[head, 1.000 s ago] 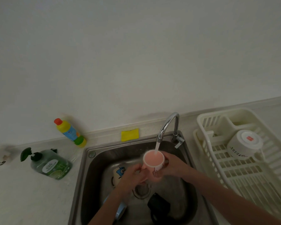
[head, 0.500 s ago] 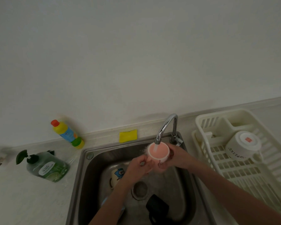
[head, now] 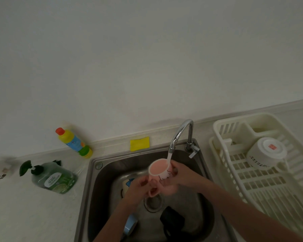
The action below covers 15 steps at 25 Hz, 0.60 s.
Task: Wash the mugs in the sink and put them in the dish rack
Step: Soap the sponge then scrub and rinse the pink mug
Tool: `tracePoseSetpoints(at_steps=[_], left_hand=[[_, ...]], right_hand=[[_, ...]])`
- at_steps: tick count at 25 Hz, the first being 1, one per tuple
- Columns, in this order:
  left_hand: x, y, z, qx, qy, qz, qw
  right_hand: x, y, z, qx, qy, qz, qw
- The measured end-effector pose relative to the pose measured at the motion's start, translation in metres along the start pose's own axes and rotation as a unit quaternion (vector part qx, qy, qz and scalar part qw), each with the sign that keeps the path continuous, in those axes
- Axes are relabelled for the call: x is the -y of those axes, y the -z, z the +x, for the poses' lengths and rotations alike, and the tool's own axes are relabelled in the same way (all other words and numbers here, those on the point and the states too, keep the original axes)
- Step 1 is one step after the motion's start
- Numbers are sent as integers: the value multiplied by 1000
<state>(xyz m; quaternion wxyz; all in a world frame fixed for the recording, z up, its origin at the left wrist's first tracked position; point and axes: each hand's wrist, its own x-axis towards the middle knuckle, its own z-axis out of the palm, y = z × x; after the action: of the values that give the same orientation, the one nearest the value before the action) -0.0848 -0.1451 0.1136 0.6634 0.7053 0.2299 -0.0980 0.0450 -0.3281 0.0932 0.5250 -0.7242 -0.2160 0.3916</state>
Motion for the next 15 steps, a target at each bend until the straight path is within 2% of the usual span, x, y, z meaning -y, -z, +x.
tracePoseSetpoints(at_steps=[3, 5, 8, 11, 15], left_hand=[[-6, 0, 4, -12, 22, -99, 995], [-12, -1, 8, -14, 16, -93, 995], [-24, -10, 15, -25, -14, 16, 999], [-28, -23, 29, -17, -62, 142, 988], [-26, -38, 41, 7, -83, 200, 976]], right_hand=[[13, 5, 8, 12, -6, 4, 1000], [20, 12, 9, 6, 7, 11, 1000], [20, 28, 1, -2, 15, 20, 1000], [7, 39, -11, -23, 21, 27, 999], [-12, 50, -24, -55, 27, 5, 998]])
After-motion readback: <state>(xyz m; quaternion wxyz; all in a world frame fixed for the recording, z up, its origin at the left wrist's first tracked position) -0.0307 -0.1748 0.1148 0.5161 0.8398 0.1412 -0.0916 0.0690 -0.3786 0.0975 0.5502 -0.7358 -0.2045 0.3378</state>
